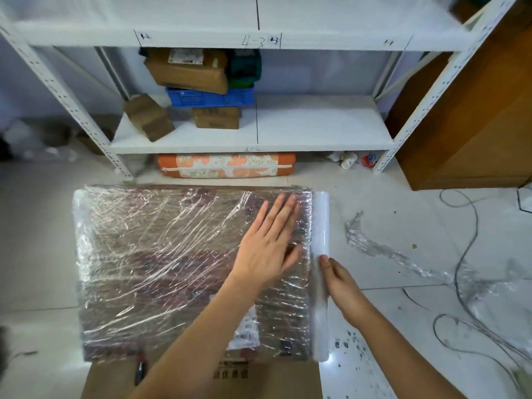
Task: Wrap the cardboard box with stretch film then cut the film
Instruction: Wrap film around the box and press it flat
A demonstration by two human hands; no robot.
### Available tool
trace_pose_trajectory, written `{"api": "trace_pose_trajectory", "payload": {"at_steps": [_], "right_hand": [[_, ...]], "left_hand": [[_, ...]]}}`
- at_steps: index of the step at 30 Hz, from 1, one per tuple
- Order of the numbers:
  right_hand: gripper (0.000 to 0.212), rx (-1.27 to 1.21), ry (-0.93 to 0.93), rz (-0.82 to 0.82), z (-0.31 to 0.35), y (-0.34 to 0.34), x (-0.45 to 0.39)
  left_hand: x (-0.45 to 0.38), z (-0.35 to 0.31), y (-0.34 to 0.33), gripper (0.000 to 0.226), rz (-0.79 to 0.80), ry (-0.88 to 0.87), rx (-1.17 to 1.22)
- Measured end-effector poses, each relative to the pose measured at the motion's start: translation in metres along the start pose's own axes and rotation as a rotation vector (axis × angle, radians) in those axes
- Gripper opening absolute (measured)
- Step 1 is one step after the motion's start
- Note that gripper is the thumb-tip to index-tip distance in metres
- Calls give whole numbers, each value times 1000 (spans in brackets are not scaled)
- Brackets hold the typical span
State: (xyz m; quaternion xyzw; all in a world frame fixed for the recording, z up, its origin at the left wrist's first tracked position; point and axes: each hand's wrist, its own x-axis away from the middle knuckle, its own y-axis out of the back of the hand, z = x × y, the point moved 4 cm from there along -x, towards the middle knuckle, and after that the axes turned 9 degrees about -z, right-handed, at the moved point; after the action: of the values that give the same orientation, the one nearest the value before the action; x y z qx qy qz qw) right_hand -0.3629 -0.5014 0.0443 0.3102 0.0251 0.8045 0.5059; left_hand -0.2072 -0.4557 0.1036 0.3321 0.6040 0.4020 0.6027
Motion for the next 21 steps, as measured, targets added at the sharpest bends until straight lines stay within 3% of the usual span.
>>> {"api": "trace_pose_trajectory", "payload": {"at_steps": [4, 9, 15, 21], "right_hand": [[46, 23, 21, 36, 3, 0, 0], [37, 23, 43, 55, 3, 0, -1], [29, 34, 47, 102, -2, 2, -5], [25, -62, -4, 111, -4, 0, -4]], "left_hand": [[2, 47, 12, 61, -52, 387, -116], [4, 52, 9, 60, -35, 442, -98], [14, 95, 22, 56, -73, 824, -191], [12, 120, 28, 46, -42, 881, -187]]}}
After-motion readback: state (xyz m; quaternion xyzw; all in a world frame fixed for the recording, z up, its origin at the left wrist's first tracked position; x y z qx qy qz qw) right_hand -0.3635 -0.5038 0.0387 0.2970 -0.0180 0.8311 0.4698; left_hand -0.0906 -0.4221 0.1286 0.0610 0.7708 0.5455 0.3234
